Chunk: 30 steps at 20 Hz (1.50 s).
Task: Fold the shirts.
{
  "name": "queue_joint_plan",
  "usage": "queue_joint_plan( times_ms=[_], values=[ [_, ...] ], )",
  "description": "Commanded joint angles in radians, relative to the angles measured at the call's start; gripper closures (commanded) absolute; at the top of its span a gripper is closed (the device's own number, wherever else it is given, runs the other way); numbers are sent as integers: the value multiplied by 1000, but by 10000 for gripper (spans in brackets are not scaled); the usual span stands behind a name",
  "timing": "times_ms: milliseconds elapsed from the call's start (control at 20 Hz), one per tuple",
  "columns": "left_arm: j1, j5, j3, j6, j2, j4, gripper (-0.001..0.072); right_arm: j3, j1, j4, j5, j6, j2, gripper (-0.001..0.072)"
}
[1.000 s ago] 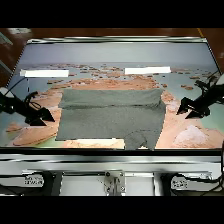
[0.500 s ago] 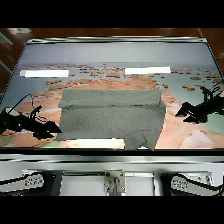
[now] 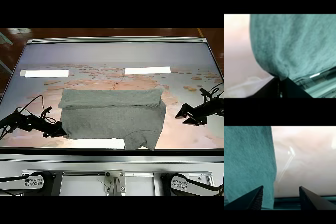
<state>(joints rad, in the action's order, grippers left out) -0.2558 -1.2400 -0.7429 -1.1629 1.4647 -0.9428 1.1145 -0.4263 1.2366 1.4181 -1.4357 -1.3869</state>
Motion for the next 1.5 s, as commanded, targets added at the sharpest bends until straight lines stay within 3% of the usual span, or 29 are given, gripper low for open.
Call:
queue_joint_plan(
  times_ms=[0, 150, 550, 800, 850, 900, 1000, 1050, 1100, 1150, 1300, 1450],
  values=[
    [11, -63, -3, 20, 3, 44, 673, -80, -1, -49, 52, 18, 1, 141],
    [11, -77, -4, 26, -31, 44, 673, -232, 13, -167, 3, 73, 23, 141],
    [-21, -79, -4, 37, -68, 46, 673, -402, 201, -71, -193, 56, 48, 140],
    [-24, -62, -4, 48, -68, 47, 673, -447, 201, -186, -273, 43, 48, 170],
    [-24, -58, -4, 48, -68, 47, 673, -447, 201, -204, -285, 46, 48, 313],
    [-24, -53, -4, 49, -68, 47, 673, -447, 201, -208, -296, 45, 48, 393],
    [-24, -53, -4, 53, -68, 47, 673, -454, 215, -207, -305, 42, 47, 394],
    [-24, -53, -4, 53, -68, 47, 673, -455, 232, -206, -307, 44, 48, 470],
    [-24, -53, -4, 56, -68, 47, 673, -455, 248, -207, -307, 46, 48, 596],
    [-24, -53, -4, 65, -68, 47, 673, -455, 259, -208, -307, 48, 48, 651],
    [-24, -84, -4, 176, -71, 104, 674, -435, 261, -205, -227, 143, 70, 651],
    [-24, -61, -31, 232, -111, 129, 674, -333, 246, -235, -220, 177, 146, 651]
  ],
)
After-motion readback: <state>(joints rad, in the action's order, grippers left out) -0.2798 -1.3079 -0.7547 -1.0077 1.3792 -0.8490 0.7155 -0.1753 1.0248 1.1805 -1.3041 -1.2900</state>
